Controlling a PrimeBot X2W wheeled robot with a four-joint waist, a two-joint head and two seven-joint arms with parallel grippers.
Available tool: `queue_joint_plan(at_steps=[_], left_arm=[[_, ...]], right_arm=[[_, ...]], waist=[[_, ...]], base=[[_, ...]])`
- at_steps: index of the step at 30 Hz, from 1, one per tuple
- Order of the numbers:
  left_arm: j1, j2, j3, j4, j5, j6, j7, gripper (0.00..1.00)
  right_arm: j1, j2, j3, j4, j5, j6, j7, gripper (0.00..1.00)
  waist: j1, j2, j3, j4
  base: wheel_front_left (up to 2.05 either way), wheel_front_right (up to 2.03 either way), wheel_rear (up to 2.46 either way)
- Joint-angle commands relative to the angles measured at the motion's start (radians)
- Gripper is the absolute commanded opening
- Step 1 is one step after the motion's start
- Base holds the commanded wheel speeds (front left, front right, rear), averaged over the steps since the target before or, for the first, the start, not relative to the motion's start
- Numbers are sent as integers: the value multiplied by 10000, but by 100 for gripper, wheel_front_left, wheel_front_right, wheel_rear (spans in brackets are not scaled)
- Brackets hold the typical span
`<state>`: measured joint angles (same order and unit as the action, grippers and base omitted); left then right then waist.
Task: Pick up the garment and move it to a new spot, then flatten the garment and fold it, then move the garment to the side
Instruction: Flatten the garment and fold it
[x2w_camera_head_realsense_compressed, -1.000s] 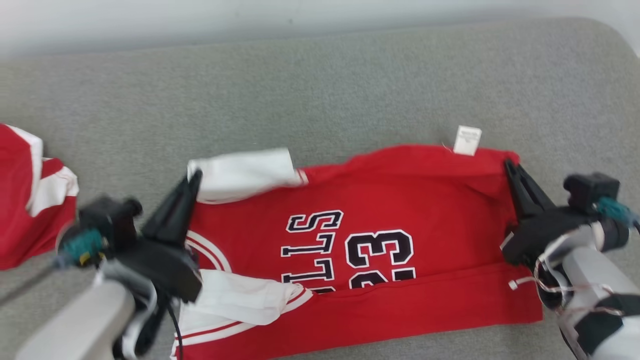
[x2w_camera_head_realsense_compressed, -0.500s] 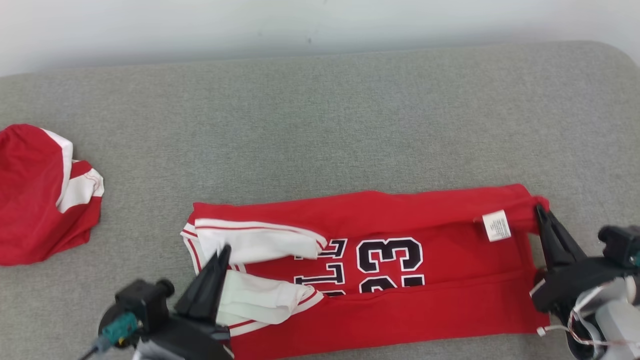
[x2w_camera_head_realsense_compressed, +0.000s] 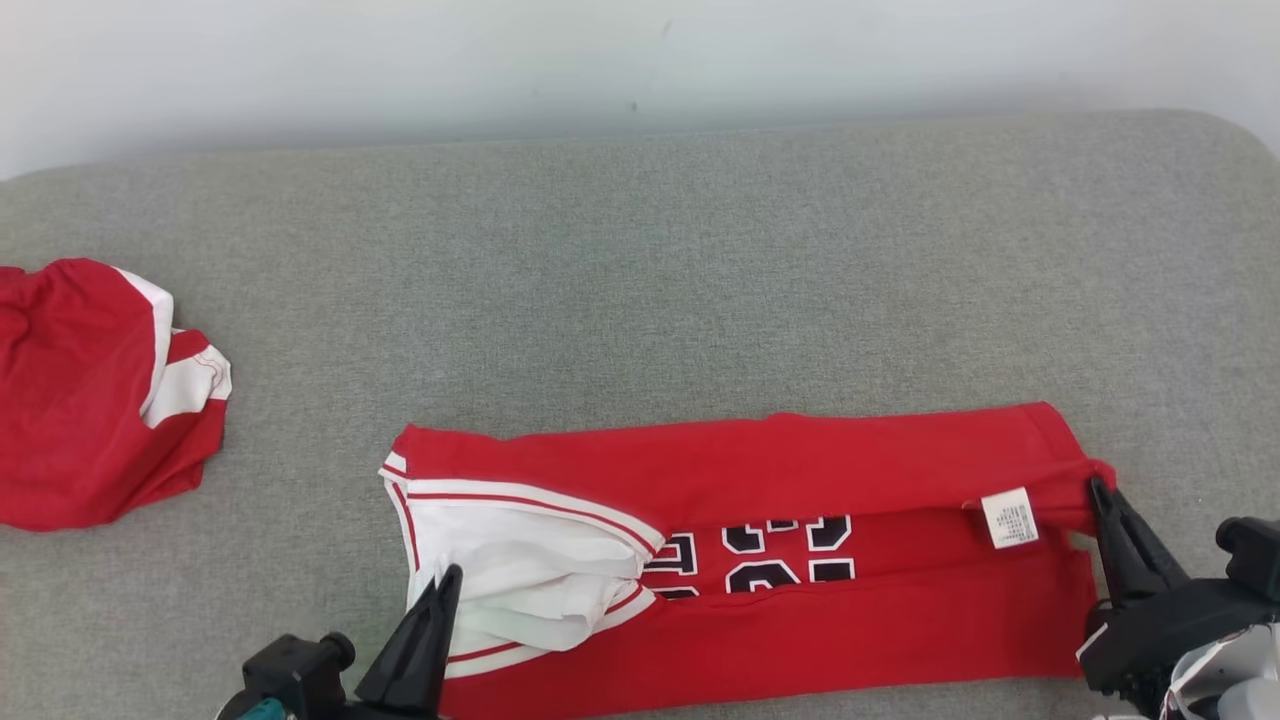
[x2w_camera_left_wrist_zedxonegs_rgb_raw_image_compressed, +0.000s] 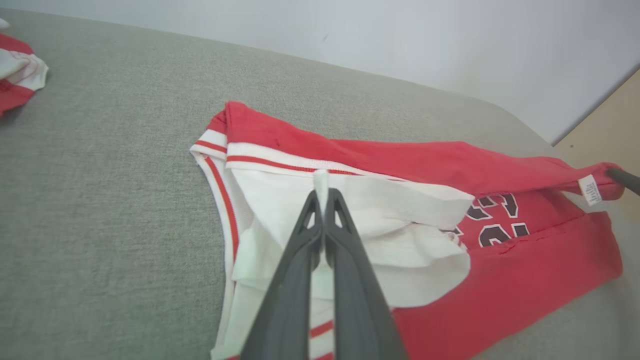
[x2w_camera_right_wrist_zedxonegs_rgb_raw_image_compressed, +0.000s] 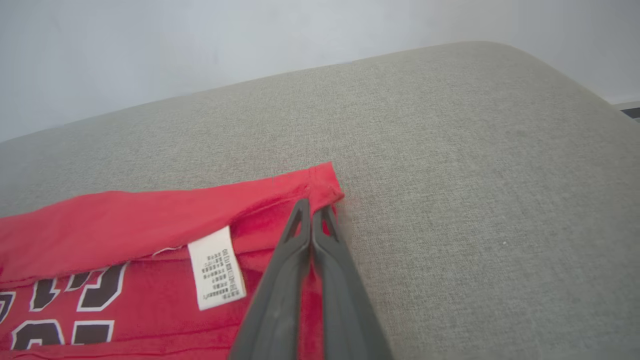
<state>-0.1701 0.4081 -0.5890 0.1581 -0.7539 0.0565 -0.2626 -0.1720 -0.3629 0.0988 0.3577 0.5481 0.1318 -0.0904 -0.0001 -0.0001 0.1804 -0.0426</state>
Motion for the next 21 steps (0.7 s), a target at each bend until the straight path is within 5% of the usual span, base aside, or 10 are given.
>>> queue_joint_plan(at_steps=[1,3,4,5,21], left_arm=[[137,-90,67,87,125,-110,-29,0],[212,-164,159,237,262,-95,-29,0],[214,-185,200,290,388,-76,-29,30],[207,-253,249,309,487,-113,-29,100],[903,-1231,3659,-654,2602,185,-30,100]], right_arm=[[245,104,-170,-160,-115,-24,165,0],[448,205,-319,-305,-189,-24,410,0],[505,240,-399,-451,-262,-24,414,31],[581,301,-480,-537,-260,-24,463,100],[834,289,-1174,-1158,-754,-24,1121,100]], waist=[[1,1,-60,41],[1,1,-124,69],[1,1,-149,77],[1,1,-183,87],[1,1,-575,156]], base=[[0,0,0],[0,0,0],[0,0,0],[0,0,0],[0,0,0]])
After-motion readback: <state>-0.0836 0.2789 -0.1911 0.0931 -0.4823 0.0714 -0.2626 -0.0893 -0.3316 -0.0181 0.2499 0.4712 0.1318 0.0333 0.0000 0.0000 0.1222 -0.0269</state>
